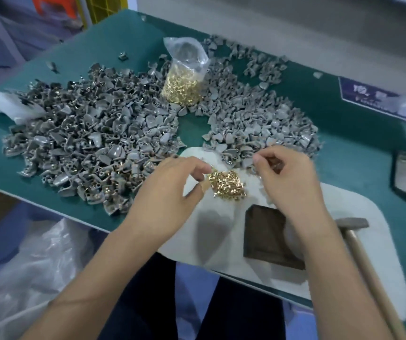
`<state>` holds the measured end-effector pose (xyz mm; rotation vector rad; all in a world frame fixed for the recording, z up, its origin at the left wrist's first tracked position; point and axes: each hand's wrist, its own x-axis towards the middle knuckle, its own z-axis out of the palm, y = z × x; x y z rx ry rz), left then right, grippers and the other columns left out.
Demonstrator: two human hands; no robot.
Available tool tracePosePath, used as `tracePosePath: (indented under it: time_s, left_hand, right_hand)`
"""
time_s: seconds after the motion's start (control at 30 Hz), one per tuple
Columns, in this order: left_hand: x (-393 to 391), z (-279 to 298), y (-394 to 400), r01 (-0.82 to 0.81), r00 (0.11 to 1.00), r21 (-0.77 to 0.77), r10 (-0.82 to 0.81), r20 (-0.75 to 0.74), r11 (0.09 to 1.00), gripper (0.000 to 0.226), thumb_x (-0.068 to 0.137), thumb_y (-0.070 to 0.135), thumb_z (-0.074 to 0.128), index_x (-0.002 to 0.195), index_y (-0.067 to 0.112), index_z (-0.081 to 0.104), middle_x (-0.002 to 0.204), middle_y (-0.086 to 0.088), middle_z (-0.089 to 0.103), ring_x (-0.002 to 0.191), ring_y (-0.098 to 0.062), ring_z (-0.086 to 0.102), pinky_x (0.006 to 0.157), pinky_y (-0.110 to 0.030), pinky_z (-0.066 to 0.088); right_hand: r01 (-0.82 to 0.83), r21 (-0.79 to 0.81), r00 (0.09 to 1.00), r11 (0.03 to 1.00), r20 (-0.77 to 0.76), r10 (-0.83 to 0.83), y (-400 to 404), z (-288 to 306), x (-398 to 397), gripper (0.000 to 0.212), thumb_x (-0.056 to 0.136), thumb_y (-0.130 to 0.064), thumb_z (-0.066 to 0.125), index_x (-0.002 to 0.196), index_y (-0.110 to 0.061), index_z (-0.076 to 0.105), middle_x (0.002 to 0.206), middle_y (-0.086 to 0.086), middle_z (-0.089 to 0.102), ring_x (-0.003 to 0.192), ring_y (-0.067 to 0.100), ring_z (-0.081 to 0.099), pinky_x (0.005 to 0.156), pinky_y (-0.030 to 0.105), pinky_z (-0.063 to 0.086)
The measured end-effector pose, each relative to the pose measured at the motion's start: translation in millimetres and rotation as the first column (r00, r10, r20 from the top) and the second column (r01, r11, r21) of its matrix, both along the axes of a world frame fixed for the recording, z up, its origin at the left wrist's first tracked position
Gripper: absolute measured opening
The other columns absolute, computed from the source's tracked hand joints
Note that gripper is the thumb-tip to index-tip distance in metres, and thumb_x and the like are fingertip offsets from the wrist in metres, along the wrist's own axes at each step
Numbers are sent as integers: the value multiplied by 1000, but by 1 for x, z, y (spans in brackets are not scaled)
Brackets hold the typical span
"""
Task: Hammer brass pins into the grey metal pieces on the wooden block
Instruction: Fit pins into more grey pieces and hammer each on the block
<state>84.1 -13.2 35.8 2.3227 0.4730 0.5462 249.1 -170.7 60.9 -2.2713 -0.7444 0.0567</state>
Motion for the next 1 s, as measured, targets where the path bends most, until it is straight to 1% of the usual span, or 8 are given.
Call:
tracePosePath:
  time_s: [0.1, 0.23, 0.37, 0.5, 0.6, 0.77, 0.9, 1.0]
  left_hand:
    - [20, -7, -13, -55, 995, 80, 61, -74, 995, 27, 93, 22, 67, 118, 29, 65, 103, 15, 62, 95, -7, 50, 86, -34, 48]
    - [32, -16, -25, -174, 973, 84, 185, -140, 981, 37, 93, 13, 64, 129, 18, 62, 119, 1, 59, 103, -22, 57, 95, -42, 49]
    - [42, -20, -19, -212, 954, 127, 233, -190, 969, 39, 96, 5, 52, 134, 10, 57, 122, -8, 56, 103, -27, 59, 94, -39, 48]
    - [63, -13, -13, -219, 924, 216, 273, -266, 952, 34, 102, 14, 53, 134, 19, 60, 111, -4, 57, 90, -23, 60, 79, -37, 50]
    - [72, -11, -11, -245, 914, 239, 307, -267, 939, 25, 102, 20, 57, 124, 21, 68, 109, -2, 59, 81, -19, 58, 75, -36, 48]
    - [76, -9, -8, -274, 916, 203, 320, -243, 940, 12, 99, 18, 61, 105, 17, 72, 105, -2, 64, 89, -22, 62, 80, -39, 52]
    - [70, -13, -5, -235, 934, 193, 276, -225, 953, 21, 100, 14, 57, 119, 18, 67, 107, -1, 62, 92, -20, 59, 83, -41, 51]
    - [67, -15, 2, -236, 942, 165, 267, -205, 958, 25, 100, 13, 59, 123, 15, 66, 105, -2, 61, 91, -16, 56, 83, -32, 46]
  right_hand:
    - [-20, -72, 999, 997, -33, 18, -17, -10, 1, 14, 98, -32, 64, 87, -31, 73, 83, -16, 71, 79, 8, 65, 77, 40, 56]
    - [-31, -89, 998, 996, -60, 26, -27, -23, 1, 16, 99, -36, 62, 89, -31, 72, 81, -14, 71, 75, 9, 63, 70, 36, 56]
    - [-21, -46, 1000, 999, -16, 20, -27, -27, 0, 15, 99, -40, 59, 89, -34, 70, 77, -16, 69, 72, 7, 61, 61, 29, 48]
    - [-46, -94, 997, 994, 56, 52, -29, -27, -5, 17, 100, -41, 56, 97, -33, 70, 83, -12, 71, 76, 15, 63, 63, 33, 52]
    - [-56, -84, 996, 995, 67, 62, -31, -26, -6, 17, 101, -41, 55, 97, -33, 69, 80, -12, 69, 74, 16, 63, 62, 33, 51]
    - [-56, -85, 994, 995, 91, 63, -32, -24, -8, 15, 100, -38, 56, 96, -32, 70, 78, -12, 69, 70, 15, 60, 56, 29, 40]
    - [-55, -108, 996, 993, 70, 63, -32, -24, -8, 16, 101, -39, 55, 98, -34, 70, 80, -13, 70, 71, 14, 62, 60, 31, 49]
    - [-50, -115, 996, 992, 72, 58, -30, -25, -7, 16, 100, -39, 55, 98, -34, 70, 82, -14, 70, 72, 13, 63, 62, 31, 52]
